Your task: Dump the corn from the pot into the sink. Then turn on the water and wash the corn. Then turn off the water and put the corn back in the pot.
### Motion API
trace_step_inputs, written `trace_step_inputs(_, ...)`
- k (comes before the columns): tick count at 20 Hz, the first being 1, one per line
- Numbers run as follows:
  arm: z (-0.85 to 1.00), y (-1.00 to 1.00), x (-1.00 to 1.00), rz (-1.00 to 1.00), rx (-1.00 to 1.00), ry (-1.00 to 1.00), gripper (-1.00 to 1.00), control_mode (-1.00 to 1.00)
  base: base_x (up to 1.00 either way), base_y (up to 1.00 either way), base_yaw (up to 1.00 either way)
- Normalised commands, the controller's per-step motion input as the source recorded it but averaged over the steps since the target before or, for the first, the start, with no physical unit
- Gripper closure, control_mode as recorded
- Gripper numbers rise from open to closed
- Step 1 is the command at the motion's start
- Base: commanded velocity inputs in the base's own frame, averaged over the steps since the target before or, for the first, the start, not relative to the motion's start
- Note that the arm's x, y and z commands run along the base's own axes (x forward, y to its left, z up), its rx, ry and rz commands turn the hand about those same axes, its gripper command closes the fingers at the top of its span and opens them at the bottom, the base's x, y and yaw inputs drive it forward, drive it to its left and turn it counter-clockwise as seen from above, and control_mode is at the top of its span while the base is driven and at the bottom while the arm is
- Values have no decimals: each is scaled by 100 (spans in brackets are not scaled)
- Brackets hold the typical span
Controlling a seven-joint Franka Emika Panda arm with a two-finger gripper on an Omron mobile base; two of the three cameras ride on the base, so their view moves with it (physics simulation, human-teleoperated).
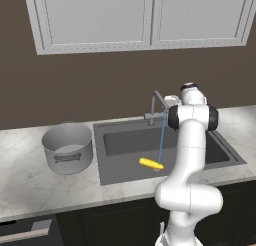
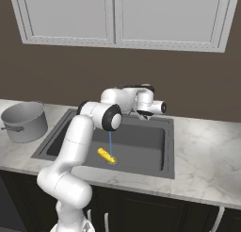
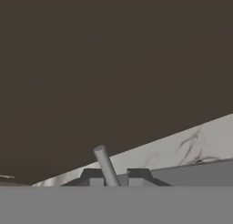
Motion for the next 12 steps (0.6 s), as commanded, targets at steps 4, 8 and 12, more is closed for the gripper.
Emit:
trace_step_inputs(4,7,1,0,6,0,0,100,-100,0,0,0)
trace_step_inputs(8,24,23,1,9,0,0,100,-100,0,0,0)
trace_step_inputs(12,18,41,0,12,0,-1,100,-100,0,0,0)
